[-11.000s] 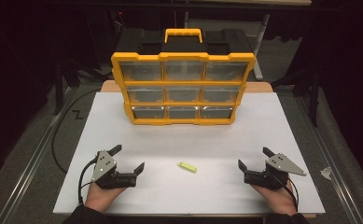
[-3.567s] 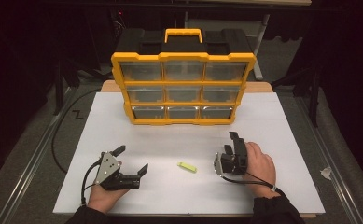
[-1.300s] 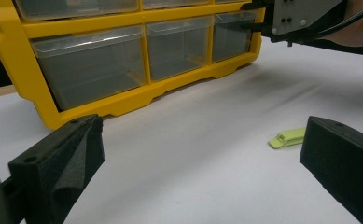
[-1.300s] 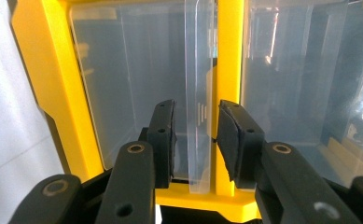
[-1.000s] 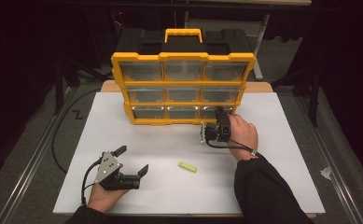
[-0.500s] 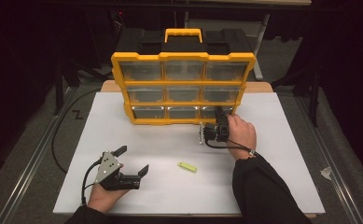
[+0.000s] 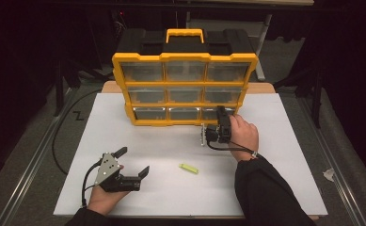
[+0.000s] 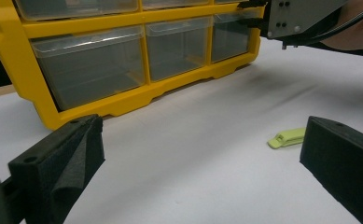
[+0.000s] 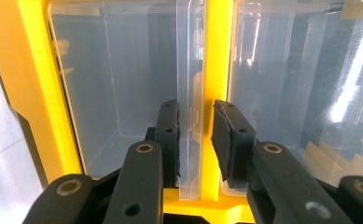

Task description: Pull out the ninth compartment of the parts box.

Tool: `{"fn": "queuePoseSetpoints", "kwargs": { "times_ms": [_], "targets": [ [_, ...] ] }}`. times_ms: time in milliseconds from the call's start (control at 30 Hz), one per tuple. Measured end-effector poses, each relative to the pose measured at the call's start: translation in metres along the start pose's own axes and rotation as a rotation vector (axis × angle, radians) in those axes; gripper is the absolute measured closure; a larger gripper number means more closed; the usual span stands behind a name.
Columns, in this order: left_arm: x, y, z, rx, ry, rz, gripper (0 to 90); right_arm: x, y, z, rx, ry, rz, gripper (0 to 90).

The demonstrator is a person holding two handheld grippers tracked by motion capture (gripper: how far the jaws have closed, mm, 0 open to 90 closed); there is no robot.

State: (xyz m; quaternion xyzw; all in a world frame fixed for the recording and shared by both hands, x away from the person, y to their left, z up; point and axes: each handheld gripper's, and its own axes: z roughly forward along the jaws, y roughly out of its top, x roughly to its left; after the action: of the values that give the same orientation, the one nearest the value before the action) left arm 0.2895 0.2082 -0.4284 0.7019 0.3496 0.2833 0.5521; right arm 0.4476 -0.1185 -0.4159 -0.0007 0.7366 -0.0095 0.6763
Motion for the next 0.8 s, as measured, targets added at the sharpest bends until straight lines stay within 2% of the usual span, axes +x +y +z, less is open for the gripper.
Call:
{"fn": "queuePoseSetpoints", "kwargs": {
  "times_ms": [200,467,667,800],
  "targets": [
    [0.000,0.000,0.000,0.000,0.000,0.001,0.2,0.000,0.000,-0.002,-0.001,-0.001,-0.019,75.8],
    [-0.001,0.000,0.000,0.000,0.000,0.003,0.2,0.002,-0.002,-0.008,-0.018,-0.005,-0.015,76.0],
    [-0.001,0.000,-0.001,0.000,-0.001,0.003,0.2,0.000,-0.002,-0.010,-0.018,0.004,-0.017,75.8],
    [-0.001,0.000,0.000,-0.001,-0.001,0.002,0.2,0.000,-0.002,-0.010,-0.012,0.019,-0.020,79.7]
  ]
}}
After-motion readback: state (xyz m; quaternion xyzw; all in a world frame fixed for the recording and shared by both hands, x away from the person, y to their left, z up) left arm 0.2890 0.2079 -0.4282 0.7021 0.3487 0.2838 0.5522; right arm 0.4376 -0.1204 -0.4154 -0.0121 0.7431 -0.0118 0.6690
